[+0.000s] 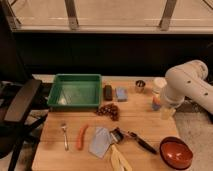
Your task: Place banana in tray
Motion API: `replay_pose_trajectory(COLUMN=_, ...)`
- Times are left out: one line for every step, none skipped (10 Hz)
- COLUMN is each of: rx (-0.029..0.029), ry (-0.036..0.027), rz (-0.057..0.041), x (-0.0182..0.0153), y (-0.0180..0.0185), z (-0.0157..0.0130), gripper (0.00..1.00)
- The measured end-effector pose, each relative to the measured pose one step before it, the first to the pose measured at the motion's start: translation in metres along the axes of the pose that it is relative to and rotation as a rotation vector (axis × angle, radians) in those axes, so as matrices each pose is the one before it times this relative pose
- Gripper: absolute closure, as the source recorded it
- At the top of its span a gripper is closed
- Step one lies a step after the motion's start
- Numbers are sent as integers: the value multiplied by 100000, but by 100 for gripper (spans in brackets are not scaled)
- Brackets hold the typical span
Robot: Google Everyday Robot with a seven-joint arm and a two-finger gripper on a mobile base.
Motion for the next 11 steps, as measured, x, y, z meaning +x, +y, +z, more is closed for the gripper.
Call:
replay_pose_trajectory(rx=115, ry=92, rz=-97, x=-6, y=22, z=24, gripper=35)
replay_pose_trajectory(rx=416, ry=850, rz=-1151, x=-85, y=173, z=75, gripper=35)
replay_pose_trajectory(rx=67, ry=568, rz=-6786, x=-860, y=815, z=157, gripper=35)
replay_pose_trajectory(rx=152, ry=57, rz=-7875, x=-736, y=674, z=74, gripper=35)
replay_pose_trajectory(rx=403, ry=-478, rz=-12385, x=-975, y=897, z=63, gripper=35)
replay_pose_trajectory(rx=616, ry=-1011, rz=-11823, x=-1072, y=775, z=39, gripper=35)
replay_pose_trajectory(rx=311, ry=-1977, rz=-12332, x=-1419, y=937, z=112, gripper=35)
replay_pose_trajectory(rx=-78, ry=-2648, rz=-14053, x=-2151, y=815, z=178, gripper=35)
replay_pose_trajectory(rx=-275, ry=-2262, rz=-9409, x=-1956, y=183, z=367, gripper=35)
replay_pose_trajectory(rx=67, ry=-3185, rz=-10077, x=-2348, y=-18, z=379, gripper=35)
replay_pose_trajectory(rx=-28, ry=-1616, rz=-6479, x=-1380, y=82, z=256, gripper=35)
